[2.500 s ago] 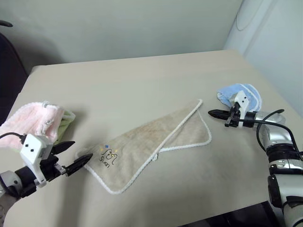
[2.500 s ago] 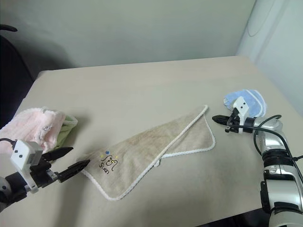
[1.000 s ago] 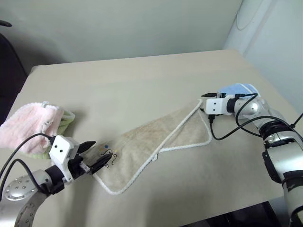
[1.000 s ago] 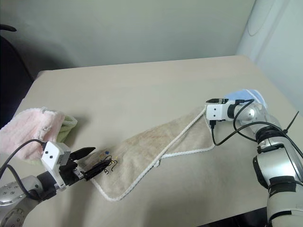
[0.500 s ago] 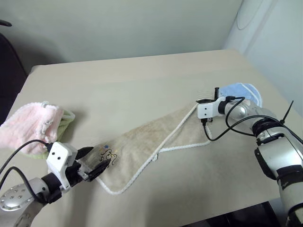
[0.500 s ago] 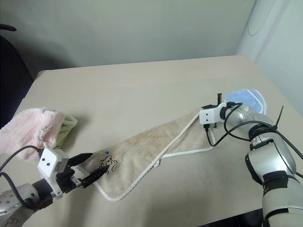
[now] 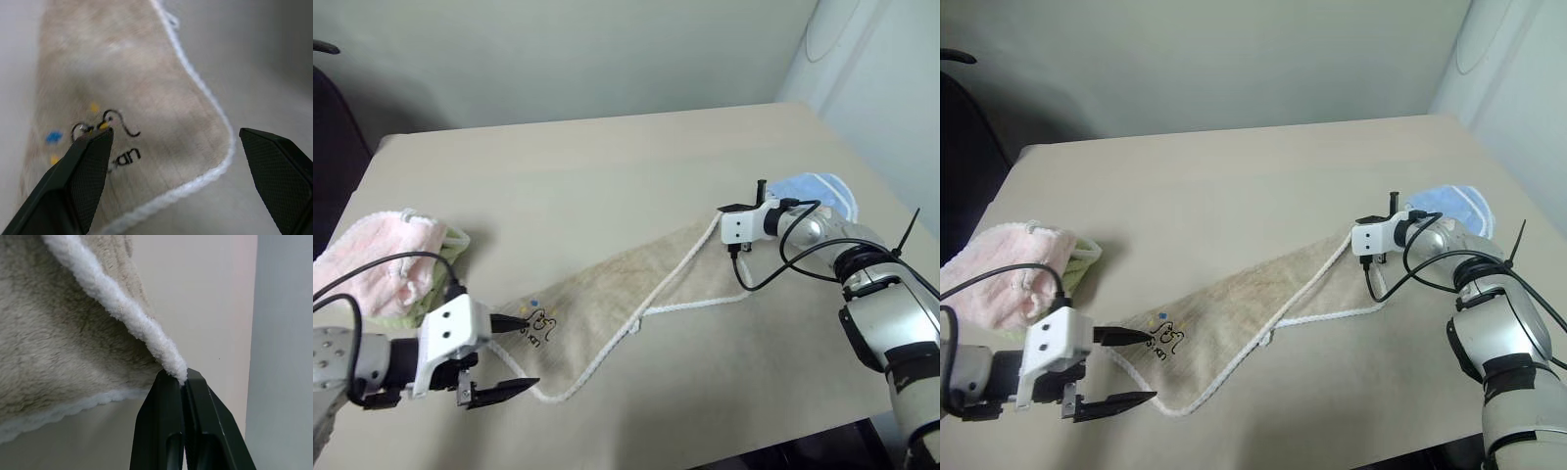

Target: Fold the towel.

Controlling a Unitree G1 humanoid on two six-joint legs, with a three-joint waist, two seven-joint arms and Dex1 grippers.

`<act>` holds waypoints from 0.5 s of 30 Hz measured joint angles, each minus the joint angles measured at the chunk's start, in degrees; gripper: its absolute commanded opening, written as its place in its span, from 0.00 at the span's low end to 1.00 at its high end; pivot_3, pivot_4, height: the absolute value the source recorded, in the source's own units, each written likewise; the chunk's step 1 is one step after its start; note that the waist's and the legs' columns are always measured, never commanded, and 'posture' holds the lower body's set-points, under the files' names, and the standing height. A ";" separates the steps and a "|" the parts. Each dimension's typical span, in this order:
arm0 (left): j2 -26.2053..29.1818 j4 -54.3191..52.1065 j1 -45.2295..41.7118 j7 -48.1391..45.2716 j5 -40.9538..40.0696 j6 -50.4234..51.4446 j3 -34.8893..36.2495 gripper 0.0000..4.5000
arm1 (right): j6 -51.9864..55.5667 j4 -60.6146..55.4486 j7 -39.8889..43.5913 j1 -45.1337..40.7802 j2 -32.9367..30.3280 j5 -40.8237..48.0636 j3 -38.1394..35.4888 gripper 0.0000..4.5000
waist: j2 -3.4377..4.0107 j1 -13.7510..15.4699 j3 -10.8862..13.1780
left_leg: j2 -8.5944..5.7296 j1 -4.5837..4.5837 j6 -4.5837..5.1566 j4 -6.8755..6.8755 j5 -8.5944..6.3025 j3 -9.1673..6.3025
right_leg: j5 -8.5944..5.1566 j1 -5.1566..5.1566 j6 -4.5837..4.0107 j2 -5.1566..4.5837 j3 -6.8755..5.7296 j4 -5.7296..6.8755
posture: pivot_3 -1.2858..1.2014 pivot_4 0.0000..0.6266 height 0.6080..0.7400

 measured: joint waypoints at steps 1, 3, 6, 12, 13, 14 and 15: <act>0.53 0.37 -0.78 -0.67 1.63 -1.03 -2.16 1.00 | 0.00 0.00 -0.02 0.12 -0.06 0.22 -0.06 0.01 | 0.00 -0.02 0.00 | 0.00 0.00 0.00 -0.02 0.00 0.00 | 0.00 0.00 0.00 0.00 0.00 0.00 | 0.52 0.24 1.00; 2.14 1.85 -1.88 -2.03 4.71 -3.20 -6.78 1.00 | -0.05 -0.11 -0.02 0.55 -0.11 0.64 -0.24 0.01 | 0.00 -0.02 0.00 | 0.02 -0.03 -0.01 -0.04 -0.02 0.00 | 0.00 -0.04 0.00 0.01 0.00 -0.02 | 0.52 0.24 1.00; 2.67 3.82 -4.15 -3.76 7.64 -5.42 -12.23 1.00 | -0.07 -0.21 -0.03 1.61 -0.40 1.17 -0.44 0.01 | 0.00 -0.02 0.00 | 0.02 -0.08 0.01 -0.06 -0.04 0.00 | 0.00 -0.07 0.00 0.00 0.00 -0.05 | 0.52 0.24 1.00; 2.19 6.43 -11.18 -5.21 10.91 -7.24 -21.77 1.00 | -0.03 -0.40 -0.02 2.29 -0.86 1.73 -0.56 0.01 | 0.00 0.00 0.00 | 0.02 -0.13 0.02 -0.05 -0.05 -0.01 | 0.00 -0.10 -0.01 0.00 0.00 -0.06 | 0.52 0.24 1.00; 1.99 6.51 -11.52 -5.41 11.28 -7.54 -23.17 0.96 | -0.04 -0.47 -0.02 2.29 -0.88 1.86 -0.57 0.00 | 0.00 -0.02 0.00 | 0.02 -0.14 0.03 -0.06 -0.05 -0.01 | 0.00 -0.11 -0.01 0.00 0.00 -0.07 | 0.52 0.24 1.00; 1.88 6.75 -12.20 -5.60 12.07 -8.14 -24.26 0.91 | -0.03 -0.47 -0.02 2.33 -1.06 2.00 -0.57 0.00 | 0.00 -0.03 0.00 | 0.03 -0.15 0.04 -0.06 -0.06 0.00 | 0.00 -0.12 -0.01 0.00 0.00 -0.07 | 0.52 0.24 1.00; 1.89 6.95 -12.74 -5.64 12.86 -8.90 -24.75 0.87 | -0.02 -0.48 -0.01 2.33 -1.12 2.29 -0.59 0.00 | 0.02 -0.03 -0.01 | 0.03 -0.14 0.04 -0.08 -0.06 0.00 | 0.00 -0.11 -0.01 0.00 0.00 -0.08 | 0.52 0.24 1.00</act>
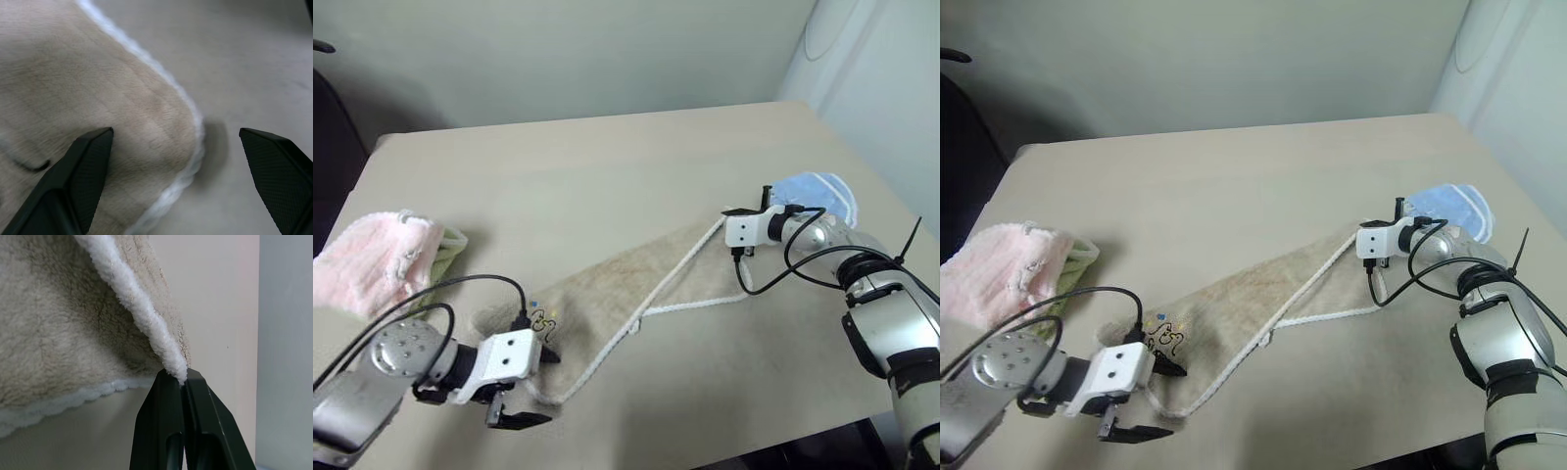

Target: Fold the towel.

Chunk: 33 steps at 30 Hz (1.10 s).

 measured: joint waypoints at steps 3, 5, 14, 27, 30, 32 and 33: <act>-0.42 1.15 -1.25 0.08 1.70 -1.53 -1.20 0.64 | 0.06 -0.11 0.00 0.00 -0.03 0.26 -0.02 0.00 | 0.02 -0.02 -0.01 | 0.00 0.00 0.01 0.00 0.00 -0.01 | 0.00 0.00 0.00 0.00 0.00 0.00 | 0.52 0.24 1.00; -1.20 2.16 -2.14 0.28 2.32 -2.23 -1.72 0.49 | 0.23 -0.12 0.00 0.00 -0.04 0.46 -0.03 0.00 | 0.03 -0.03 -0.02 | 0.00 0.00 0.01 0.00 0.00 0.00 | 0.00 0.00 0.00 0.00 0.00 -0.01 | 0.52 0.24 1.00; -4.58 5.63 -1.16 0.98 -1.40 -2.30 1.44 0.00 | 0.73 -0.19 0.16 -0.01 -0.06 1.22 -0.11 0.00 | 0.06 -0.08 -0.01 | 0.02 -0.01 0.02 -0.03 -0.01 0.01 | 0.00 -0.02 0.00 0.00 0.00 -0.02 | 0.52 0.24 1.00; -14.57 4.78 -11.26 16.01 -27.39 15.48 26.04 0.00 | 3.53 -0.23 7.80 -1.10 -1.56 10.87 -9.42 0.00 | 0.10 0.01 0.01 | 0.01 -0.02 -0.53 0.05 0.32 0.02 | 0.00 0.00 0.00 0.00 0.00 0.05 | 0.52 0.24 1.00; -16.78 10.64 -20.50 20.74 -25.87 14.89 24.30 0.00 | 6.58 -0.12 8.09 -4.45 -1.18 12.50 -11.49 0.00 | 0.13 -0.04 0.03 | 0.01 -0.01 -0.67 0.05 0.44 0.02 | 0.00 -0.07 0.00 0.01 0.01 0.17 | 0.52 0.24 1.00; -18.54 16.86 -28.86 23.56 -23.07 13.16 21.52 0.00 | 9.52 0.17 6.86 -7.61 -1.19 12.25 -11.59 0.00 | 0.13 0.05 0.03 | 0.01 -0.01 -0.66 0.06 0.46 0.01 | 0.00 -0.11 0.00 0.01 0.01 0.22 | 0.52 0.24 1.00; -19.39 20.73 -33.34 24.88 -21.16 11.90 19.89 0.00 | 10.89 0.38 5.75 -9.10 -1.16 11.97 -11.56 0.00 | 0.13 0.10 0.03 | 0.00 -0.03 -0.65 0.07 0.45 0.01 | 0.00 -0.13 0.00 0.00 0.01 0.21 | 0.52 0.24 1.00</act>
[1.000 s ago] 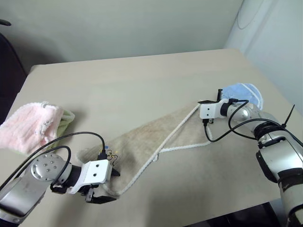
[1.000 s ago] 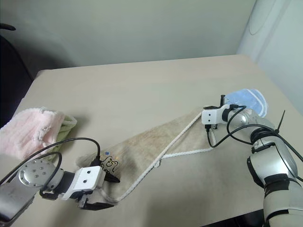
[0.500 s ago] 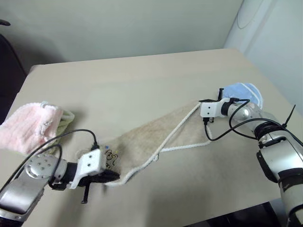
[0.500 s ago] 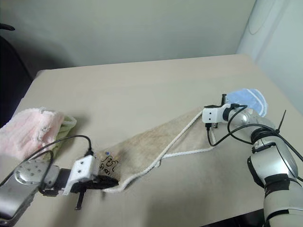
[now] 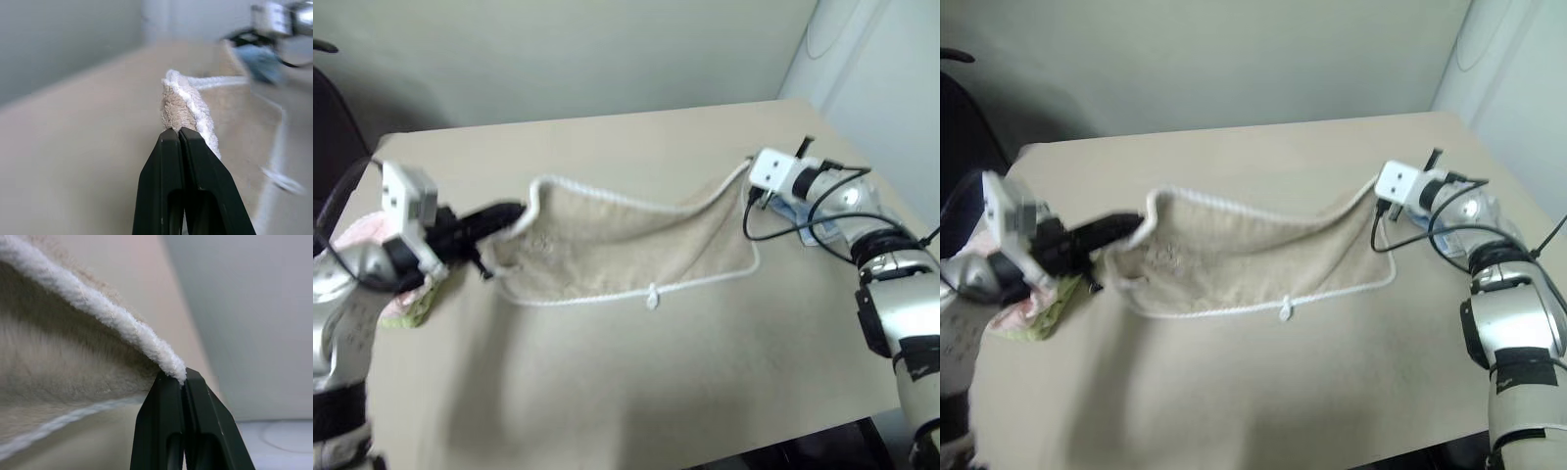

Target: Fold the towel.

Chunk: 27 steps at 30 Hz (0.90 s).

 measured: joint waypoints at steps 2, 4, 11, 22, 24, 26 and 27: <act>-1.78 9.37 -9.99 2.60 3.92 -2.91 -2.68 0.00 | 2.26 0.35 -2.24 -3.00 0.06 -0.63 0.00 0.00 | -0.01 0.01 0.00 | -0.01 -0.14 0.00 0.03 0.01 0.00 | 0.00 -0.13 0.00 -0.01 0.00 0.00 | 0.52 0.24 1.00; -2.94 17.51 -18.15 4.26 6.56 -6.19 -3.67 0.00 | 3.53 0.65 -3.53 -5.82 0.05 -0.75 -0.02 0.00 | -0.01 -0.29 0.00 | -0.01 -0.42 -0.14 0.02 0.09 0.01 | 0.00 -0.35 0.00 -0.01 0.00 -0.02 | 0.52 0.24 1.00; -1.97 27.22 -27.03 0.53 7.89 -11.90 -3.47 0.00 | 3.68 0.74 -1.32 -9.06 -1.77 2.71 -4.38 0.00 | -0.03 -1.51 -0.01 | -0.01 -1.30 -0.38 0.02 0.26 0.03 | 0.00 -1.34 0.01 0.00 0.01 -0.06 | 0.52 0.24 1.00; 6.02 -1.98 20.41 -16.73 0.96 -2.71 3.99 0.00 | 1.81 -9.42 40.05 11.88 -4.15 18.00 -10.64 0.00 | -0.31 -3.93 -0.13 | 0.01 -1.61 -0.51 -0.09 0.30 -0.04 | -0.10 -1.89 0.16 0.08 -0.01 0.00 | 0.52 0.24 1.00; 6.32 -7.47 25.92 -17.94 -0.23 -1.21 6.04 0.00 | 4.13 -13.17 46.97 16.30 -4.30 19.85 -10.22 0.00 | -0.30 -3.75 -0.13 | 0.01 -1.58 -0.51 0.05 0.30 0.00 | -0.10 -1.74 0.15 0.06 0.02 0.00 | 0.52 0.24 1.00; 6.26 -12.47 29.62 -17.88 -2.43 0.76 7.73 0.00 | 6.32 -17.30 51.62 18.97 -4.81 20.96 -10.02 0.00 | -0.27 -3.62 -0.11 | 0.01 -1.48 -0.45 0.02 0.27 0.02 | -0.06 -1.56 0.07 0.06 0.04 0.04 | 0.52 0.24 1.00; 6.08 -14.58 31.08 -17.68 -3.67 1.81 8.03 0.00 | 7.48 -18.63 53.22 19.73 -5.30 21.37 -10.00 0.00 | -0.26 -3.58 -0.09 | -0.01 -1.22 -0.39 0.07 0.23 0.07 | -0.03 -1.32 0.03 0.03 0.04 0.01 | 0.52 0.24 1.00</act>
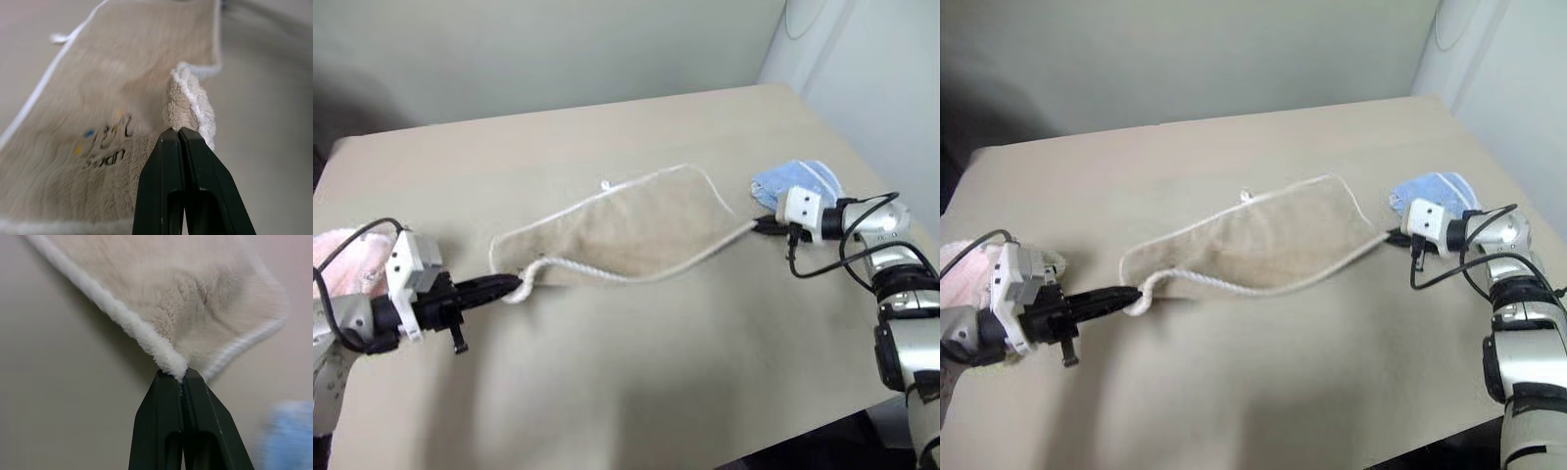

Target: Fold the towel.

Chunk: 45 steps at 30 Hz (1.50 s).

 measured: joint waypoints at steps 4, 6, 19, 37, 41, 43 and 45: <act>-0.80 -5.54 4.51 1.32 -4.72 4.05 2.02 0.00 | 3.30 -2.79 3.41 0.55 -2.34 0.66 0.00 0.00 | 0.02 0.47 0.06 | 0.03 1.72 0.93 -0.09 -0.31 -0.01 | 0.37 1.72 -0.21 0.00 -0.01 -0.24 | 0.52 0.24 1.00; -0.92 -7.26 7.34 1.34 -5.51 5.18 3.17 0.00 | 3.97 -3.19 4.23 0.46 -3.41 0.63 0.00 0.00 | 0.03 0.72 0.06 | 0.03 2.32 1.02 -0.11 -0.36 0.00 | 0.37 2.42 -0.26 0.00 -0.02 -0.43 | 0.52 0.24 1.00; -4.43 -5.80 10.85 5.77 -9.95 9.17 5.86 0.00 | 0.85 6.04 -1.22 -11.56 0.25 -5.76 4.26 0.00 | 0.15 1.73 0.07 | 0.06 2.21 0.57 -0.25 -0.48 0.00 | 0.20 2.13 -0.29 0.05 -0.04 -0.33 | 0.52 0.24 1.00; -11.05 2.71 4.00 19.55 -5.68 9.82 1.23 0.00 | 5.18 21.86 -43.65 -25.92 17.95 -28.76 17.40 0.00 | 0.20 2.50 0.07 | 0.05 1.38 0.20 -0.13 -0.26 -0.02 | 0.20 1.18 -0.29 0.03 -0.10 -0.11 | 0.52 0.24 1.00; -11.57 4.40 3.16 21.43 -3.10 8.63 0.94 0.00 | 6.73 22.94 -47.38 -25.92 18.77 -30.38 17.85 0.00 | 0.19 2.64 0.07 | 0.05 1.37 0.21 -0.12 -0.27 -0.02 | 0.20 1.18 -0.29 0.02 -0.10 -0.10 | 0.52 0.24 1.00; -11.60 4.50 3.24 21.55 -2.12 8.46 0.92 0.05 | 7.31 23.20 -48.43 -25.88 18.77 -30.83 17.87 0.00 | 0.19 2.64 0.07 | 0.05 1.37 0.21 -0.12 -0.27 -0.02 | 0.20 1.18 -0.29 0.02 -0.10 -0.10 | 0.52 0.24 1.00; -11.60 4.61 3.32 21.45 -1.72 8.08 0.76 0.15 | 7.59 23.20 -49.56 -25.66 18.77 -31.25 17.91 0.00 | 0.19 2.64 0.07 | 0.05 1.38 0.21 -0.13 -0.27 -0.01 | 0.20 1.17 -0.29 0.03 -0.10 -0.10 | 0.52 0.24 1.00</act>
